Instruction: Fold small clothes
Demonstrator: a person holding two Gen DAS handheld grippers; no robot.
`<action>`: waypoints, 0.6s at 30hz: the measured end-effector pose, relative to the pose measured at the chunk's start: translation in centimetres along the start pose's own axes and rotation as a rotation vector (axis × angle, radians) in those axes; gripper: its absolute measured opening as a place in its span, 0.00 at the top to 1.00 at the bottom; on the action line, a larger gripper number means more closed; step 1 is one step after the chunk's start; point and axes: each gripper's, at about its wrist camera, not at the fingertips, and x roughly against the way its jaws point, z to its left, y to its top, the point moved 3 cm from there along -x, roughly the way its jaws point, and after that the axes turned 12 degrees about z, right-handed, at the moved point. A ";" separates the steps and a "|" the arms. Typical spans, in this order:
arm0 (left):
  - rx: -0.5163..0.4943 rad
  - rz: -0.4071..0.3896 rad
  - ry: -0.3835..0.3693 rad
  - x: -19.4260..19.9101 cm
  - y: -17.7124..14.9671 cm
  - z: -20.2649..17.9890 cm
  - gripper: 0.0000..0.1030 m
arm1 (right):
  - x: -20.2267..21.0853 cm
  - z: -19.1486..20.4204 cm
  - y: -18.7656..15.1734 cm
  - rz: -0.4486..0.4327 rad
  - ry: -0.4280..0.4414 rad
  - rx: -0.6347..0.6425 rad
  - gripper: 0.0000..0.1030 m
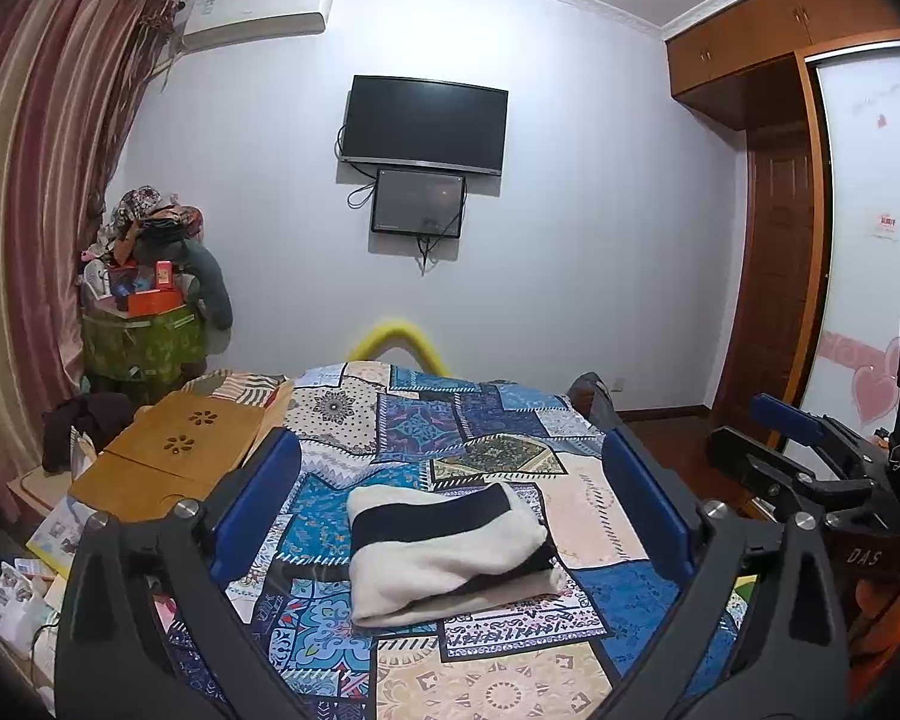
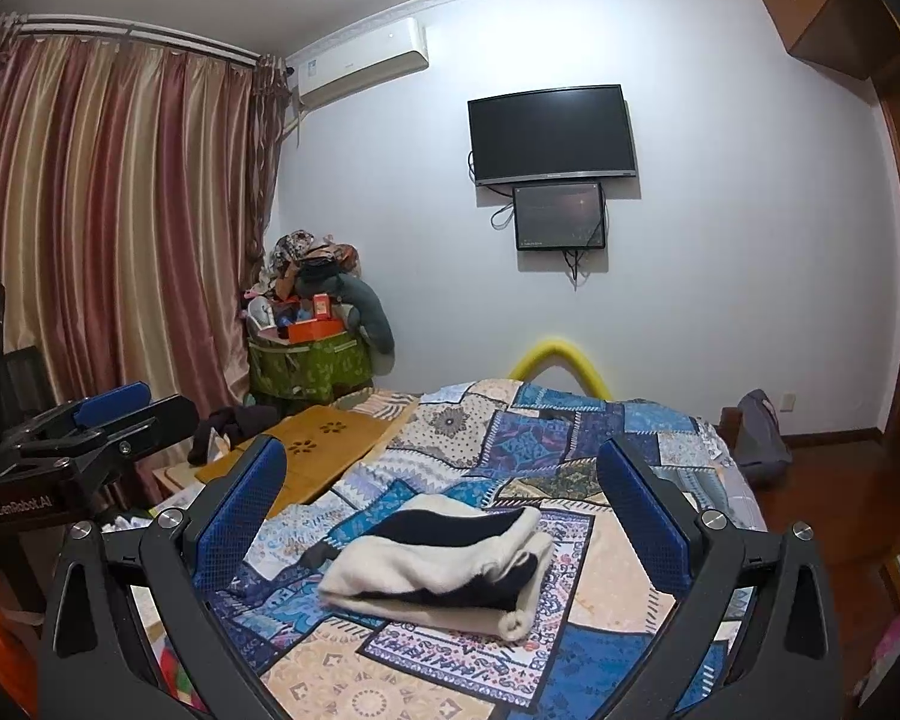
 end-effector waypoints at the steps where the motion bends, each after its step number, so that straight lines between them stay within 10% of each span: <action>1: -0.002 0.000 0.002 0.0 0.0 0.0 0.01 | 0.0 0.0 0.0 0.002 0.000 0.001 0.00; 18: -0.021 0.016 -0.001 -0.9 -0.3 -0.1 0.00 | 0.1 -0.4 -0.3 0.017 -0.005 -0.012 0.00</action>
